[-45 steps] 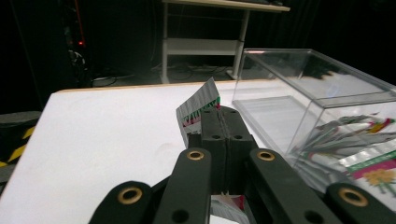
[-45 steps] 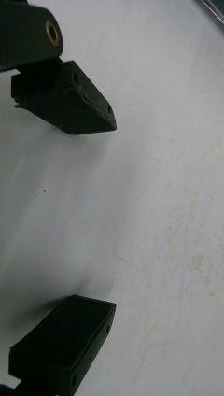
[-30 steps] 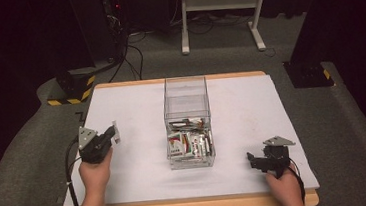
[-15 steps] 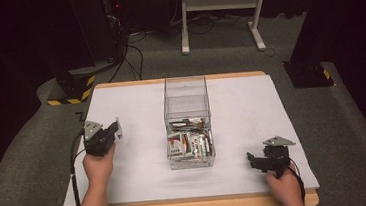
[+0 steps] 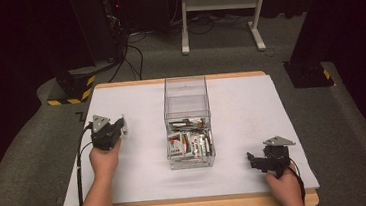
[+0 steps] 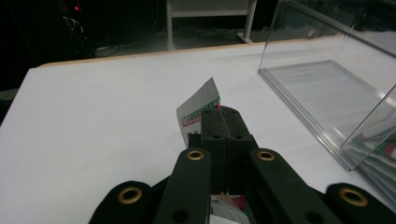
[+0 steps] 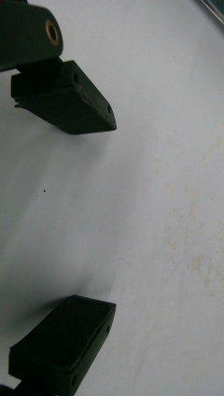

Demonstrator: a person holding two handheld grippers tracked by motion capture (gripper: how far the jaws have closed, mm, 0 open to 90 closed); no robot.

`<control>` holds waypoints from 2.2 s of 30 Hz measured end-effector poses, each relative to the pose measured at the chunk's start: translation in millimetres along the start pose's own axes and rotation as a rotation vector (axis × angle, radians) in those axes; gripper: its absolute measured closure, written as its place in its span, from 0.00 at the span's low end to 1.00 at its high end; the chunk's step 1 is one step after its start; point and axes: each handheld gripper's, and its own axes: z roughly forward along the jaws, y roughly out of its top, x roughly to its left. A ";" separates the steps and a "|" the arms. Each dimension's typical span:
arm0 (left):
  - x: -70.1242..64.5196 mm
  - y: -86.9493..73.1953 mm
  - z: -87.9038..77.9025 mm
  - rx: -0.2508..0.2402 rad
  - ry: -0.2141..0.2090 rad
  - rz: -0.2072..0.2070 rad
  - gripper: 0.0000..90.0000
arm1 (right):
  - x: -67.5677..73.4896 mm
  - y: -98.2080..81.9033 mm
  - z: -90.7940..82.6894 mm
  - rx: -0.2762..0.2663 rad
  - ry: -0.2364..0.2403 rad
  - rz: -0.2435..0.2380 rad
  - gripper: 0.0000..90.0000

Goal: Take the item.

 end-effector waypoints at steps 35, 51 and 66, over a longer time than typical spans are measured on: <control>-36.0 -8.4 22.7 0.030 -0.114 0.000 0.79 | -0.3 -0.1 -0.2 -0.001 0.003 0.004 0.13; -32.2 -16.2 14.6 0.062 -0.105 -0.017 0.72 | -0.1 0.0 0.0 0.000 0.001 0.000 0.13; -33.0 -26.6 3.4 0.109 -0.101 0.013 0.63 | 0.0 0.0 0.0 0.000 0.000 0.000 0.13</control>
